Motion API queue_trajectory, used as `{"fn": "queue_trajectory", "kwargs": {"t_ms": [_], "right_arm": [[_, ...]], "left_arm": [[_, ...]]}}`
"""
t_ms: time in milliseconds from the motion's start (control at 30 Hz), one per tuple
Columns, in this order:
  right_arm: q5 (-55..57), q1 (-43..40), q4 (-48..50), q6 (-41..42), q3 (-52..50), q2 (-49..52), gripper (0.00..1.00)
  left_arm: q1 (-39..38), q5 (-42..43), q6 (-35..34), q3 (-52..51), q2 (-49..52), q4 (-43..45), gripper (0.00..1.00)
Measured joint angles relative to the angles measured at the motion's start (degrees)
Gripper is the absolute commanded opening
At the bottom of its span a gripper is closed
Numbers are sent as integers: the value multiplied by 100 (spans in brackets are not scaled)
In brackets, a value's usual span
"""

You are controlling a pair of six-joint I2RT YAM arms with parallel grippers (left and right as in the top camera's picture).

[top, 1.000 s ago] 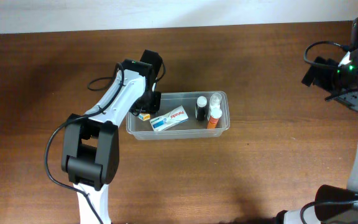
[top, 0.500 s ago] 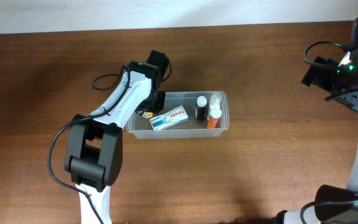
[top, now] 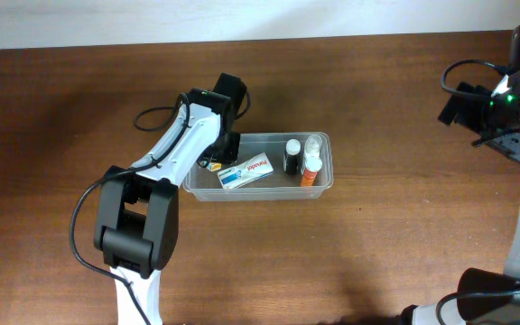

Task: Pack container
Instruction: 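Lower the jar into the container's left end and open the gripper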

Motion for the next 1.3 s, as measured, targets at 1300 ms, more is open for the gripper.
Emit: {"fn": "queue_trajectory", "kwargs": {"t_ms": [1300], "right_arm": [[0, 0, 2, 0, 0, 0, 98]], "left_arm": [[0, -81, 2, -197, 0, -87, 51]]}}
